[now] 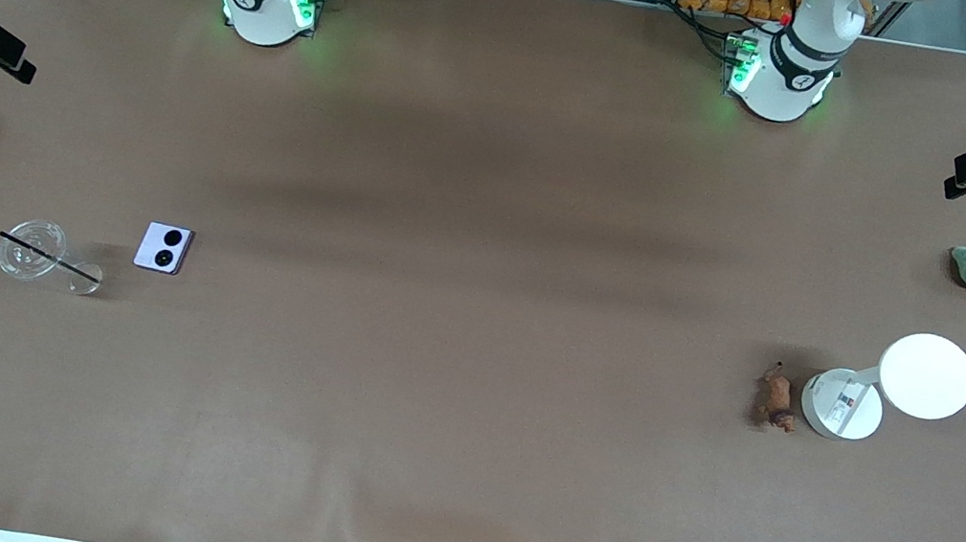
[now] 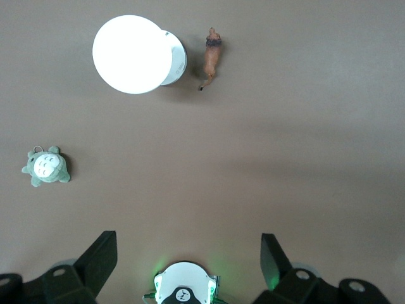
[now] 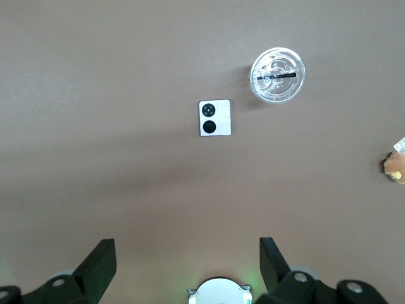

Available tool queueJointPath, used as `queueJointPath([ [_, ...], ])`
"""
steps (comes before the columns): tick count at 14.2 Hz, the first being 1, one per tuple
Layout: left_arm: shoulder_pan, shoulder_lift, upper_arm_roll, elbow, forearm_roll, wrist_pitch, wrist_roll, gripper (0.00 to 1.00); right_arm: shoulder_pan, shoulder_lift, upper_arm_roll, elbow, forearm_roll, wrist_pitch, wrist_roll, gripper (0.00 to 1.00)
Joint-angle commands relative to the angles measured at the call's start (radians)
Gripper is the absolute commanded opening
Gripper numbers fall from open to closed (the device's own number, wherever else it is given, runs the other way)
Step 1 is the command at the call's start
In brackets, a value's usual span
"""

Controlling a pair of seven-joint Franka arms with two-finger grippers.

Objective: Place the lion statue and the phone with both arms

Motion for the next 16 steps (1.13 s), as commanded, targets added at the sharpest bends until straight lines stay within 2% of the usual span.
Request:
queueJointPath([
  [1,0.007,-0.007,-0.001,0.017,-0.009,-0.007,0.022,1.00,-0.021,-0.018,0.022,-0.001,-0.013,-0.007,0.008,1.00],
  [13,-0.006,-0.001,-0.009,0.041,-0.003,-0.027,-0.001,1.00,-0.013,-0.014,0.022,0.018,-0.028,0.002,0.006,1.00],
  [16,-0.016,0.013,-0.047,0.038,-0.002,-0.027,-0.021,1.00,-0.012,-0.014,0.022,0.022,-0.028,0.008,0.006,1.00],
])
